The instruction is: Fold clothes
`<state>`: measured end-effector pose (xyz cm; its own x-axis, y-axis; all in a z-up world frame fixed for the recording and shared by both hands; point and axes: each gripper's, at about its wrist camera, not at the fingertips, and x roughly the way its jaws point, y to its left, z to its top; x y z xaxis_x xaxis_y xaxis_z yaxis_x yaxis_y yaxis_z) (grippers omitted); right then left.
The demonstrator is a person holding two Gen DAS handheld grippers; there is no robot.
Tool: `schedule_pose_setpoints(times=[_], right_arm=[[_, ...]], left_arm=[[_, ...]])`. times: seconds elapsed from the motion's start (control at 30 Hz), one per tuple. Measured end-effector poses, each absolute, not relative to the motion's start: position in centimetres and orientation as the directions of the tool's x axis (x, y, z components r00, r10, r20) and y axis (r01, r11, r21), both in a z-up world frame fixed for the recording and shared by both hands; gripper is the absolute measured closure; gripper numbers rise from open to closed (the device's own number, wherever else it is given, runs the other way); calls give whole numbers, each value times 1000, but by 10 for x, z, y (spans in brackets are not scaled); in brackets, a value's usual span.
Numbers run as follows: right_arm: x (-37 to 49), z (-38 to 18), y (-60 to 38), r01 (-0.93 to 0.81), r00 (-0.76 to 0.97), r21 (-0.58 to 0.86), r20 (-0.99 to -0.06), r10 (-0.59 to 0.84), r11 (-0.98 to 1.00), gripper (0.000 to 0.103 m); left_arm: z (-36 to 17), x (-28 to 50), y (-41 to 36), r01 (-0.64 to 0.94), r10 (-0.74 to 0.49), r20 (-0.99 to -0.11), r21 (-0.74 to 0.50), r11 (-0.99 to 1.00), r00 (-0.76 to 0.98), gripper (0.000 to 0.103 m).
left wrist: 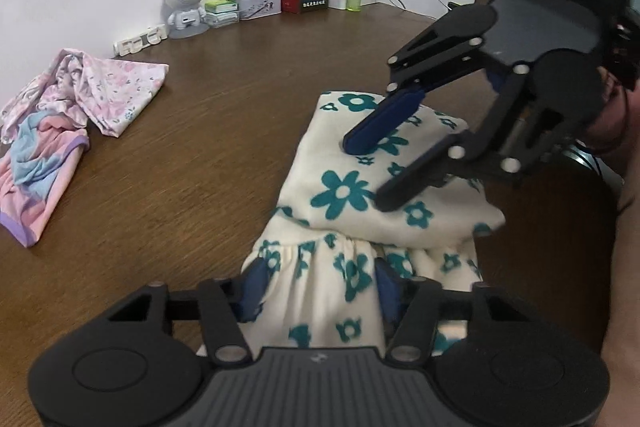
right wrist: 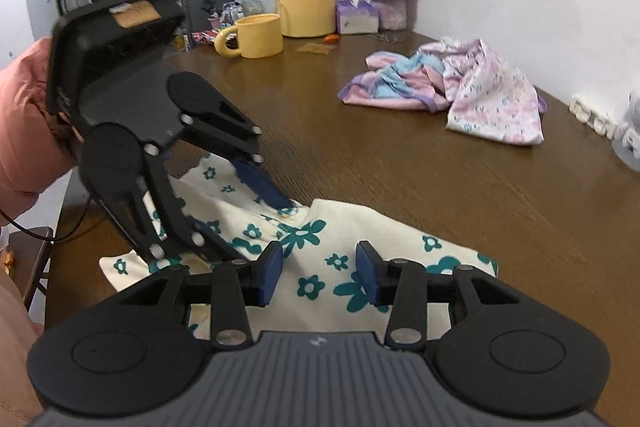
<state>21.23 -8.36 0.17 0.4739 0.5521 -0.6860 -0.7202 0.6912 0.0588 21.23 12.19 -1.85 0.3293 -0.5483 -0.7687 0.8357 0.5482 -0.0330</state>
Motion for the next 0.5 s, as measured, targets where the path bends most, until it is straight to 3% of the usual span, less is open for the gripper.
schedule_pose_setpoints(times=[0.2, 0.5], right_arm=[[210, -3, -79, -707, 484, 37, -703, 521, 707, 62], [210, -5, -79, -707, 495, 29, -694, 524, 707, 62]], left_arm=[[-14, 197, 145, 812, -527, -773, -26, 584, 354, 69], [-4, 174, 169, 760, -496, -762, -9, 650, 416, 71]])
